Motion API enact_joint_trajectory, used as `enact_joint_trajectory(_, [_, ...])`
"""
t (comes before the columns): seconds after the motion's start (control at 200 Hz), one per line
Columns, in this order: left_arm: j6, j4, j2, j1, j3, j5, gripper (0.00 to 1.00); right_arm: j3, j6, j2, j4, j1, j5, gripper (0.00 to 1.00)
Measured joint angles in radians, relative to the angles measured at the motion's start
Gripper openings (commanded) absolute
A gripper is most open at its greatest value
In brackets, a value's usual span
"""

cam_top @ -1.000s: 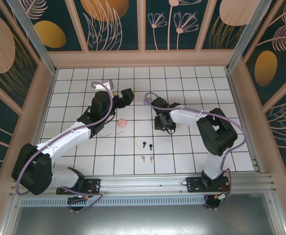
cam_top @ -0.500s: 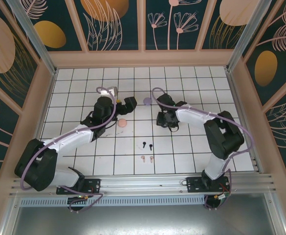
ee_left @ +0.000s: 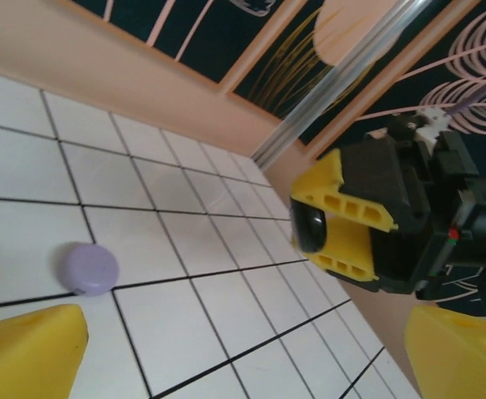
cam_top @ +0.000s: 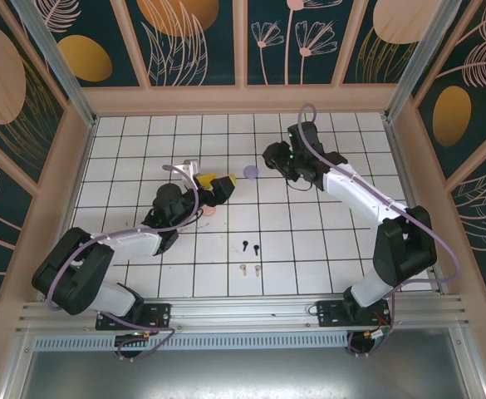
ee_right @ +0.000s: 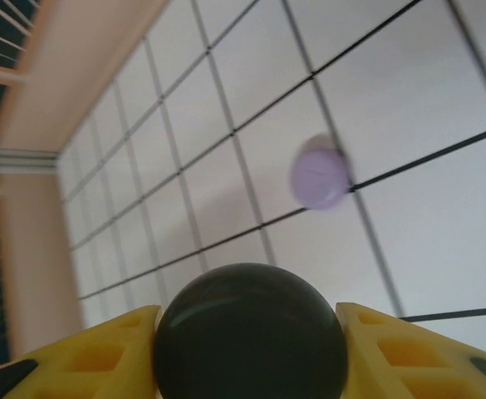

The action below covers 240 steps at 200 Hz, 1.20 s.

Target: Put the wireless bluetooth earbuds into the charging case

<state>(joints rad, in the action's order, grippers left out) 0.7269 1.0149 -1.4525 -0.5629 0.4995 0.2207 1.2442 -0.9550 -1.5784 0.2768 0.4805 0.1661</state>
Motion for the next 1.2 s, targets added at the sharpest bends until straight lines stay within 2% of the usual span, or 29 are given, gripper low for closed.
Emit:
enact_joint_trajectory(0.22, [0.039, 0.164, -0.088, -0.003, 0.004, 0.021, 0.89, 0.017, -0.177, 0.0, -0.072, 0.037, 0.018, 0.33])
enact_joint_trajectory(0.425, [0.083, 0.26, -0.198, -0.014, 0.062, 0.046, 0.82, 0.048, -0.261, 0.0, -0.088, 0.101, -0.009, 0.33])
enact_joint_trajectory(0.886, [0.117, 0.321, -0.326, -0.027, 0.195, 0.068, 0.72, 0.079, -0.286, -0.014, -0.094, 0.15, -0.025, 0.33])
enact_joint_trajectory(1.201, [0.116, 0.32, -0.345, -0.027, 0.253, 0.068, 0.57, 0.079, -0.286, -0.014, -0.094, 0.159, -0.027, 0.33])
